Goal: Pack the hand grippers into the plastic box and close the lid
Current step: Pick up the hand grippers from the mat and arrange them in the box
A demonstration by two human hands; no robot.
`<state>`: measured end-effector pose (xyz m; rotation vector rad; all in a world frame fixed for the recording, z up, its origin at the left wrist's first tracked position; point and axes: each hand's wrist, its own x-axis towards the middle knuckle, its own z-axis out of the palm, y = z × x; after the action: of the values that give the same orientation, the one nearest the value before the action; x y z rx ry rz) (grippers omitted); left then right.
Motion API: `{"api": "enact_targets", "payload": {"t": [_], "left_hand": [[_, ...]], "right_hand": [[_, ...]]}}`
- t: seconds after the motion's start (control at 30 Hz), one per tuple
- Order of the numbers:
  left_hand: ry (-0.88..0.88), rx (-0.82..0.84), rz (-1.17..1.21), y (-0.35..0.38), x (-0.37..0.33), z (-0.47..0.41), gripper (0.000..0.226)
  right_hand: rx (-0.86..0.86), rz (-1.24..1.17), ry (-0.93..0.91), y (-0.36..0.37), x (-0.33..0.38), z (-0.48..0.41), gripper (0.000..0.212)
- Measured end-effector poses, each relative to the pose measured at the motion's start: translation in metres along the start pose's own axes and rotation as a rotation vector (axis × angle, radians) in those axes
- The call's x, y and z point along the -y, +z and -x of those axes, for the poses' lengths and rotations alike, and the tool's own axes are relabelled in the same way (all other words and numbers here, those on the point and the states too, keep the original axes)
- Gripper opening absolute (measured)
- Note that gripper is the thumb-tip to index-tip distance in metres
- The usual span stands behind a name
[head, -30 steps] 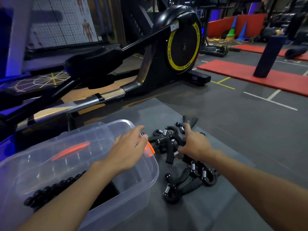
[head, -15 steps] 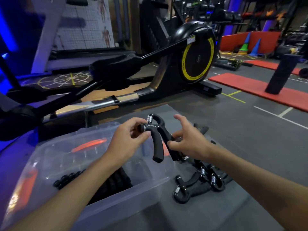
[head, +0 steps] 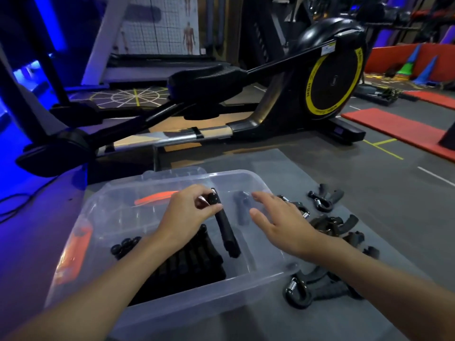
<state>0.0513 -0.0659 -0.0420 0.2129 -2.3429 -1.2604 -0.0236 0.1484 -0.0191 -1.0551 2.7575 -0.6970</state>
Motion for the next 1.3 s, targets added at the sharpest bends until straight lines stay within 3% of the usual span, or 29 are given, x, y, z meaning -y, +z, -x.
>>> {"api": "enact_targets", "payload": {"t": [0.1, 0.3, 0.4, 0.57, 1.0, 1.13, 1.23, 1.3], "left_hand": [[-0.031, 0.076, -0.083, 0.015, 0.023, -0.006, 0.015], [-0.084, 0.206, -0.355, 0.034, 0.061, -0.015, 0.019], [-0.102, 0.277, -0.473, 0.037, 0.071, -0.018, 0.022], [-0.082, 0.386, -0.624, 0.043, 0.084, -0.013, 0.026], [-0.117, 0.392, -0.582, 0.037, 0.078, -0.007, 0.019], [-0.077, 0.347, -0.555, 0.032, 0.056, -0.002, 0.027], [0.021, 0.280, -0.393, 0.038, 0.018, 0.005, 0.022], [0.084, 0.256, -0.286, 0.047, -0.015, 0.014, 0.022]], "right_hand": [[0.033, 0.141, -0.027, 0.009, -0.009, 0.000, 0.060], [0.044, 0.167, -0.032, 0.012, -0.012, 0.001, 0.077], [0.046, 0.180, -0.018, 0.010, -0.006, 0.003, 0.062], [0.054, 0.201, -0.008, 0.007, -0.003, 0.005, 0.058], [0.015, 0.128, -0.035, 0.015, -0.015, 0.004, 0.056], [-0.026, -0.066, -0.061, 0.013, -0.024, 0.009, 0.052], [-0.140, -0.236, -0.079, 0.009, -0.035, 0.022, 0.057], [-0.216, -0.308, -0.013, 0.007, -0.050, 0.033, 0.047]]}}
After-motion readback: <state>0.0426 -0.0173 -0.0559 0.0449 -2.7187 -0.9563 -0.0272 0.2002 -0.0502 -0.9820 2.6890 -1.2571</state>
